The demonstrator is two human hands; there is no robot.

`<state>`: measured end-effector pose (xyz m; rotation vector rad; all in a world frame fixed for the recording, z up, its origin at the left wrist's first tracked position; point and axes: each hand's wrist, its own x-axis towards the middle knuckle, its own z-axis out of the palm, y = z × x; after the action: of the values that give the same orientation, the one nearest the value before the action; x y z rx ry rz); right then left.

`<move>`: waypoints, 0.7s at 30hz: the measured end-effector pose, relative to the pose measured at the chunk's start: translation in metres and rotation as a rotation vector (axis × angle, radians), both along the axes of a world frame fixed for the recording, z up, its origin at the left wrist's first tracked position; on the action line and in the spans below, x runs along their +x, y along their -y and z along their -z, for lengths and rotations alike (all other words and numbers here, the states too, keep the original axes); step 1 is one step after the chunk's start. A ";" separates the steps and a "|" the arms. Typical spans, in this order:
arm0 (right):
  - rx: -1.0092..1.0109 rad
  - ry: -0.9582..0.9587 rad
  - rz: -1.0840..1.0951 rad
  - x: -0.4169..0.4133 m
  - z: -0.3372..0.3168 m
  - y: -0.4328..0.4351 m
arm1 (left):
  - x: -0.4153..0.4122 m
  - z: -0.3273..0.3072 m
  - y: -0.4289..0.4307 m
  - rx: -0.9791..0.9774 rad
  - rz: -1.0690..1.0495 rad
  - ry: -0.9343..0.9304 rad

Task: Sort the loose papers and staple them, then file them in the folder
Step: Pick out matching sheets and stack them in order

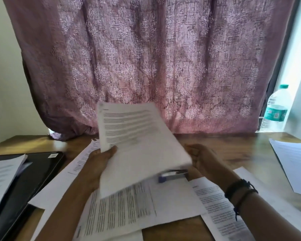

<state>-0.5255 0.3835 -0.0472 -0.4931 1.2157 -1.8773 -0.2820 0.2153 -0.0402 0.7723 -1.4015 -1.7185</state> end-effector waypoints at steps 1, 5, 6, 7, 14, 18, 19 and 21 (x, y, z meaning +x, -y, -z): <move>0.015 -0.032 -0.103 0.011 0.001 0.003 | -0.008 -0.001 -0.006 0.055 -0.073 -0.119; -0.009 -0.258 -0.514 0.052 0.003 0.010 | -0.026 0.009 -0.024 0.163 -0.284 -0.297; -0.022 -0.293 -0.599 0.060 0.004 0.011 | -0.027 0.011 -0.026 0.179 -0.312 -0.303; -0.024 -0.314 -0.656 0.068 0.006 0.013 | -0.029 0.012 -0.028 0.187 -0.328 -0.309; -0.062 -0.548 -0.448 0.084 0.023 0.023 | -0.034 0.012 -0.038 0.202 -0.234 -0.411; -0.034 -0.549 -0.572 0.060 0.013 0.012 | -0.021 0.005 -0.021 0.293 -0.209 -0.557; -0.022 -0.504 -0.556 0.057 0.010 0.011 | -0.018 0.003 -0.018 0.303 -0.220 -0.582; -0.013 -0.359 -0.427 0.056 0.007 0.012 | -0.016 0.000 -0.018 0.308 -0.216 -0.613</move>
<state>-0.4690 0.3716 -0.0546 -1.0429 1.2065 -1.4696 -0.2980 0.2331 -0.0407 0.4681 -0.6277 -1.8087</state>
